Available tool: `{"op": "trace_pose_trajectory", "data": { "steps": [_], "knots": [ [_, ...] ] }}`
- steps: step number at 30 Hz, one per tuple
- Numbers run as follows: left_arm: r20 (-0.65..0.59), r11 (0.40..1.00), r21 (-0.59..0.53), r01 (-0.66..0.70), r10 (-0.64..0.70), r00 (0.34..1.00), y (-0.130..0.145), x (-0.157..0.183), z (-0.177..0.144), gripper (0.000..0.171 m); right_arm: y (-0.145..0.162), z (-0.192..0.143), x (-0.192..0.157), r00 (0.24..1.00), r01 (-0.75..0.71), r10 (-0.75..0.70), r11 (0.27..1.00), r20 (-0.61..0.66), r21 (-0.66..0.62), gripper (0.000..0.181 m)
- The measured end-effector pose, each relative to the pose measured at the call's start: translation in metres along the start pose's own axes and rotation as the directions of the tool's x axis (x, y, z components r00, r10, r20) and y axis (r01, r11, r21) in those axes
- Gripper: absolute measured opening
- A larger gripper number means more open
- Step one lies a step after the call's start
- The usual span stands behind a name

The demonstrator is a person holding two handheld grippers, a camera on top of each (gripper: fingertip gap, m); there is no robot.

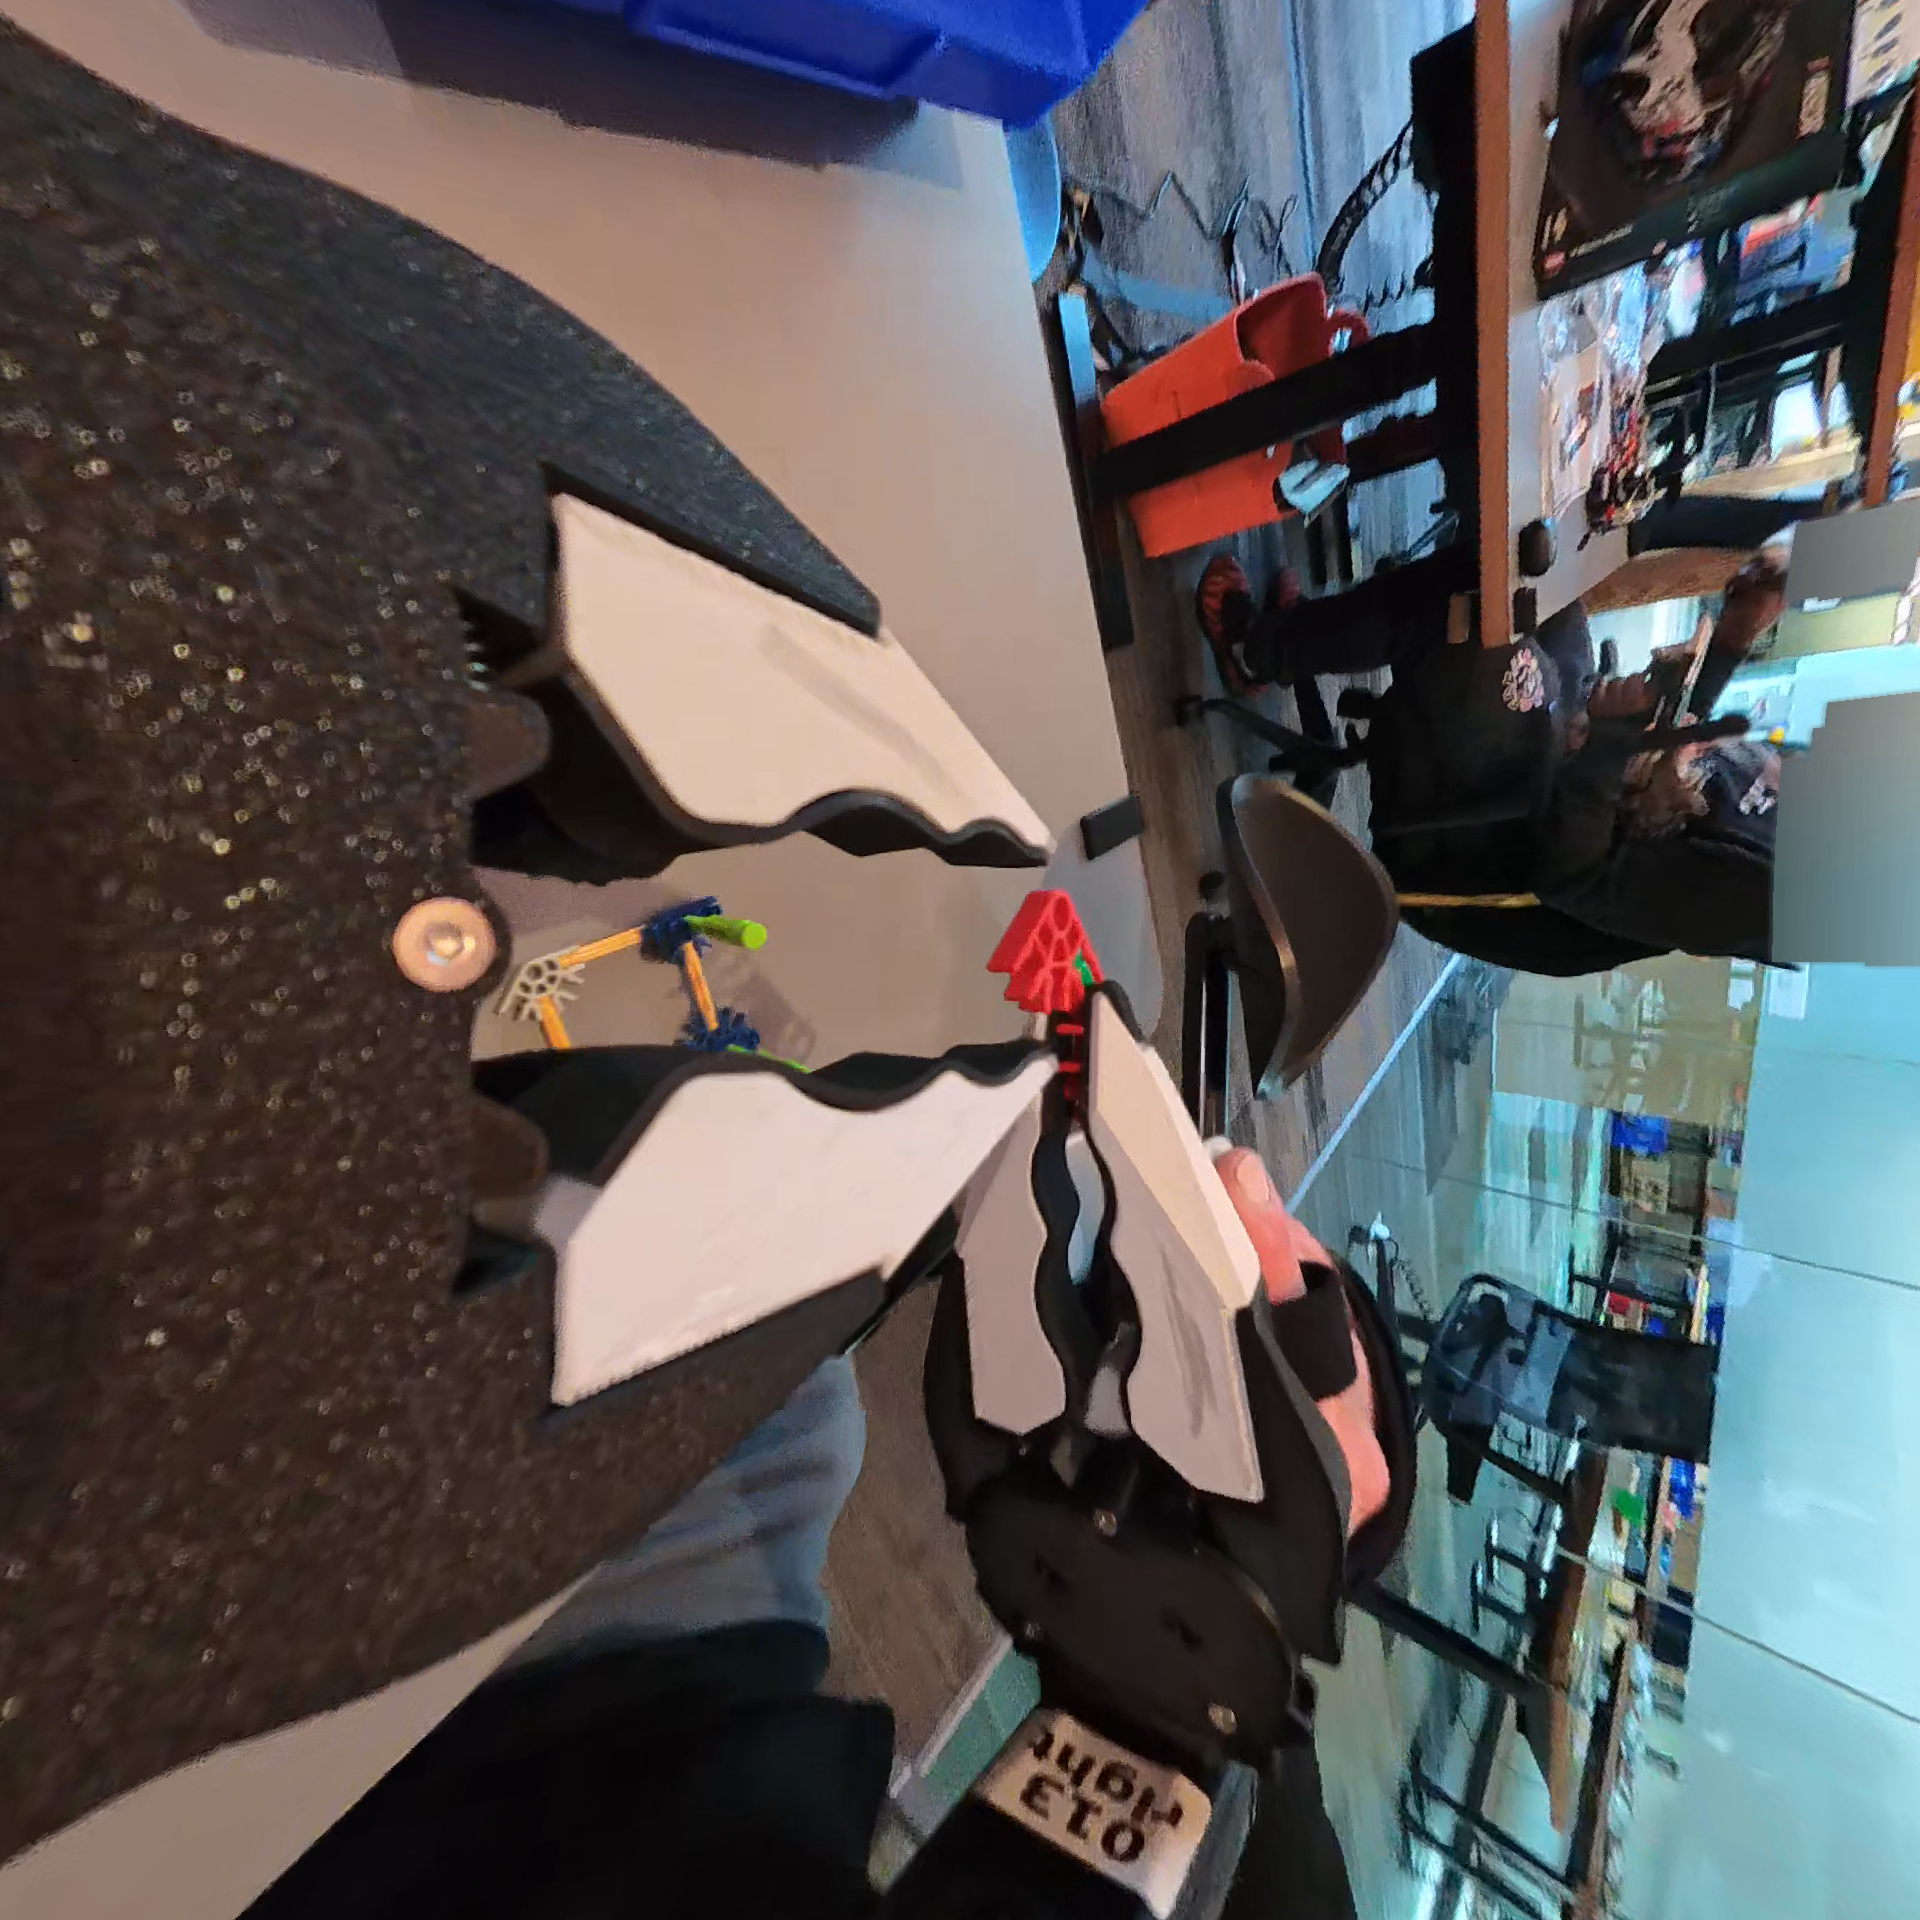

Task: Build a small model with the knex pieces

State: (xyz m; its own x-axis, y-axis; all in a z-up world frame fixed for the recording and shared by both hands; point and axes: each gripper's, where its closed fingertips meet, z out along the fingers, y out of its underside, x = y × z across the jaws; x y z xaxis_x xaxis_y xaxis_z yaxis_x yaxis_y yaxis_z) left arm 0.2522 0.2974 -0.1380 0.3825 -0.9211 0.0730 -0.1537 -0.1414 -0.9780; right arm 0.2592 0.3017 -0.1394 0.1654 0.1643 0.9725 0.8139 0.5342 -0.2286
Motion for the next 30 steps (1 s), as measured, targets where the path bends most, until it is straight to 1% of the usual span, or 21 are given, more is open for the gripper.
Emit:
{"op": "trace_pose_trajectory", "data": {
  "steps": [4,9,13,16,20,22,23,24,25,26,27,28,30],
  "knots": [
    [0.012,1.000,0.003,-0.023,0.023,1.000,0.000,-0.001,0.000,0.020,-0.004,0.000,-0.001,1.000,0.002,-0.002,1.000,0.001,0.005,0.005],
    [-0.008,1.000,0.010,-0.016,0.016,1.000,0.000,0.000,-0.002,0.017,-0.006,-0.001,-0.002,1.000,-0.006,0.006,1.000,0.008,0.016,0.005],
    [-0.019,1.000,0.013,-0.007,0.008,1.000,0.001,-0.001,-0.004,0.016,-0.010,-0.003,-0.003,0.999,-0.033,0.032,0.999,0.038,0.038,0.005],
    [-0.021,1.000,0.012,-0.004,0.004,1.000,0.003,-0.001,-0.004,0.015,-0.011,-0.003,-0.006,0.994,-0.080,0.077,0.996,0.077,0.046,0.007],
    [-0.019,1.000,0.009,-0.016,0.016,1.000,0.005,-0.001,-0.008,0.015,-0.014,-0.010,-0.005,0.984,-0.147,0.138,0.986,0.110,0.076,0.018],
    [-0.018,1.000,0.018,-0.023,0.024,1.000,0.005,-0.003,-0.011,0.015,-0.016,-0.017,-0.006,0.963,-0.231,0.213,0.968,0.165,0.100,0.021],
    [-0.028,0.999,0.026,-0.026,0.027,0.999,0.005,-0.002,-0.012,0.015,-0.018,-0.021,-0.006,0.940,-0.298,0.269,0.947,0.211,0.119,0.021],
    [-0.034,0.999,0.029,-0.043,0.044,0.998,0.005,-0.001,-0.014,0.015,-0.020,-0.025,-0.006,0.898,-0.388,0.344,0.914,0.273,0.122,0.020],
    [-0.030,0.997,0.024,-0.079,0.080,0.996,0.005,0.000,-0.015,0.015,-0.021,-0.029,-0.006,0.819,-0.509,0.447,0.855,0.360,0.096,0.020],
    [-0.023,0.992,0.013,-0.126,0.126,0.992,0.007,0.000,-0.015,0.015,-0.021,-0.031,-0.004,0.700,-0.640,0.560,0.767,0.443,0.041,0.020],
    [-0.019,0.986,0.006,-0.168,0.168,0.986,0.008,0.002,-0.016,0.015,-0.019,-0.032,0.001,0.563,-0.752,0.657,0.659,0.501,-0.019,0.018],
    [-0.019,0.979,0.014,-0.202,0.202,0.979,0.007,0.005,-0.018,0.015,-0.017,-0.033,0.007,0.419,-0.834,0.723,0.546,0.549,-0.083,0.010],
    [-0.017,0.965,0.035,-0.262,0.262,0.965,0.000,0.013,-0.019,0.015,-0.016,-0.032,0.012,0.129,-0.913,0.772,0.338,0.623,-0.230,0.009]
  ]
}}
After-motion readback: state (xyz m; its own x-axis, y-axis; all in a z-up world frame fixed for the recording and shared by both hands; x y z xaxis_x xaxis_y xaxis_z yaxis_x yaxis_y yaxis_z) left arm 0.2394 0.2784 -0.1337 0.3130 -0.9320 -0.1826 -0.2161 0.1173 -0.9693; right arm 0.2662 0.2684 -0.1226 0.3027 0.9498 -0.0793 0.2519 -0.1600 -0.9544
